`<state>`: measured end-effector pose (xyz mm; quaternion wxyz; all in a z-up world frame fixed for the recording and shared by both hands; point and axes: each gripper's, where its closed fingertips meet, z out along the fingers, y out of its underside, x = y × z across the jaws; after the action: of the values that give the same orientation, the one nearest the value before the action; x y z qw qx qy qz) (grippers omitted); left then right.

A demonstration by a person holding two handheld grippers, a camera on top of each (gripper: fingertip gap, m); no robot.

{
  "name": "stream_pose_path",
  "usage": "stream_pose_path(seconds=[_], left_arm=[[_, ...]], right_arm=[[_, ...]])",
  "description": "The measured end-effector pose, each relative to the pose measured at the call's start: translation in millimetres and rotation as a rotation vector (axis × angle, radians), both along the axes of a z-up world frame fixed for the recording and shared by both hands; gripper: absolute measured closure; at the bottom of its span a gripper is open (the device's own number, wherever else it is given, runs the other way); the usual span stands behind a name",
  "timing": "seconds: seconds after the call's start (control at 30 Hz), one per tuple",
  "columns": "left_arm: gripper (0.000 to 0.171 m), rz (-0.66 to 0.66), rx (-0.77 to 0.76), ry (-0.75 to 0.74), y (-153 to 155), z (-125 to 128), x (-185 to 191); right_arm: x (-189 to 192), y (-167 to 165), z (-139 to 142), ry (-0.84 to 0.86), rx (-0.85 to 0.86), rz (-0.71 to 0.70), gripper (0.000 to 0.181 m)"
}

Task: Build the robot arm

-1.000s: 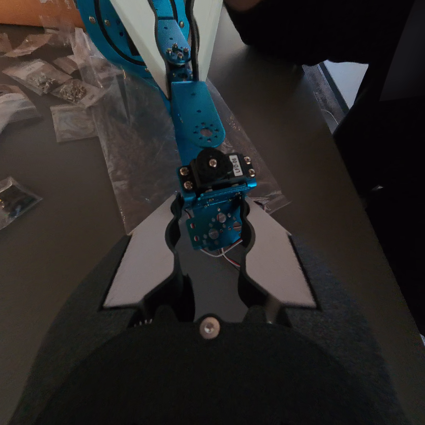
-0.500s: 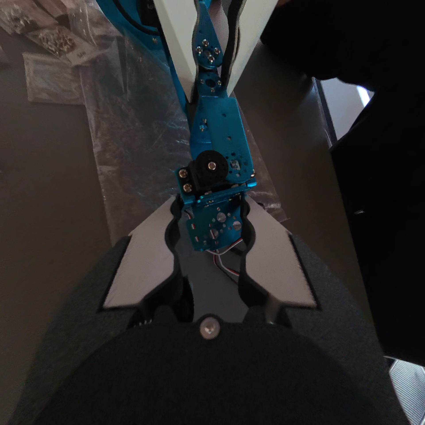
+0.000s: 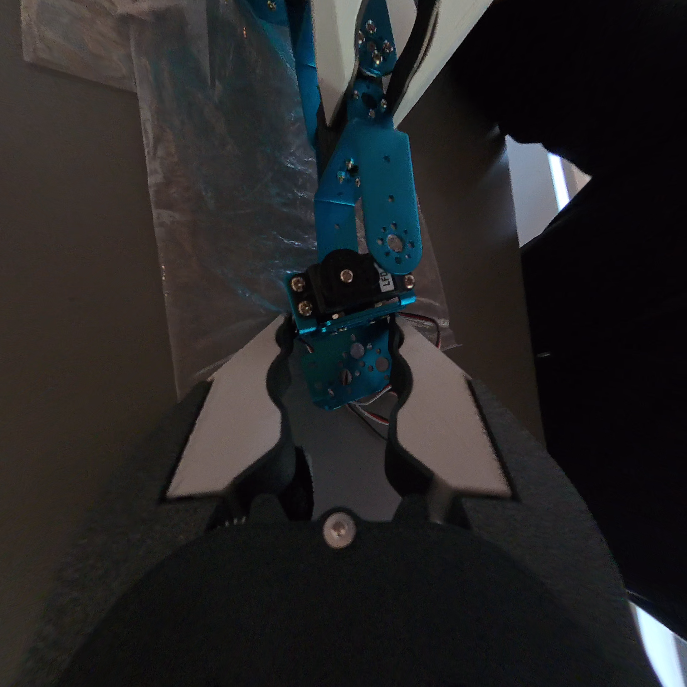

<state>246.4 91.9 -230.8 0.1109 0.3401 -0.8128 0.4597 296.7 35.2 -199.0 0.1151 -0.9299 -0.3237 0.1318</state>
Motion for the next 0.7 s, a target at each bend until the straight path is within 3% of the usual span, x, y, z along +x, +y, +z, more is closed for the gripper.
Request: stream_pose_path(seconds=[0.7], left_arm=[[0.121,0.001,0.152,-0.101,-0.7,-6.0,0.6]], right_arm=[[-3.0,4.3,-1.8,-0.001,0.004,0.017,0.160]])
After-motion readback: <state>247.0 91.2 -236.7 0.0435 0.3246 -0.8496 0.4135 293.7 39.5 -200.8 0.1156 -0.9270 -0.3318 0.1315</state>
